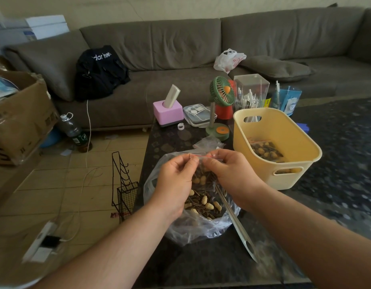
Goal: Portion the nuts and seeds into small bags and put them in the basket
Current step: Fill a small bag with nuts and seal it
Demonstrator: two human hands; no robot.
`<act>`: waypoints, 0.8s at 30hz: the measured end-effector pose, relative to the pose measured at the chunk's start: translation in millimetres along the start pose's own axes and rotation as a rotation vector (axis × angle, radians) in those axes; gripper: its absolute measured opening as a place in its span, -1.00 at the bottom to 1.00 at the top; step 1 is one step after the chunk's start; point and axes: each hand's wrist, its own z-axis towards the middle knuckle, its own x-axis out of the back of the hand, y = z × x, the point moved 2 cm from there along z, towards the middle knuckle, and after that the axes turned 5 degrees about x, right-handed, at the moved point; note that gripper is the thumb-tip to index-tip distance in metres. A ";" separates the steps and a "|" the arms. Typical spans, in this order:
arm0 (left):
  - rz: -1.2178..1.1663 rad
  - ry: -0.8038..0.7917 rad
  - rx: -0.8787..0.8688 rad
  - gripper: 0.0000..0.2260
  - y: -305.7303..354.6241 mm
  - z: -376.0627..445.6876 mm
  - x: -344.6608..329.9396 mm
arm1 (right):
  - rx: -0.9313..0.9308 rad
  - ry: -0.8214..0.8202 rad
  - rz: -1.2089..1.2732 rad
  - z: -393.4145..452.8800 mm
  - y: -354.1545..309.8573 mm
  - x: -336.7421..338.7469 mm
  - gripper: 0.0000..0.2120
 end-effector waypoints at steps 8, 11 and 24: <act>-0.043 0.016 0.036 -0.86 2.0 -1.9 -0.6 | -0.041 -0.007 0.030 1.8 2.3 1.5 -0.88; -0.044 0.001 0.049 -0.87 2.3 -3.0 -2.0 | -0.037 0.002 0.028 0.7 1.3 1.5 -0.88; 0.013 0.018 0.050 -0.89 6.2 -2.4 2.1 | -0.057 -0.031 0.008 -0.9 -5.3 5.3 -0.86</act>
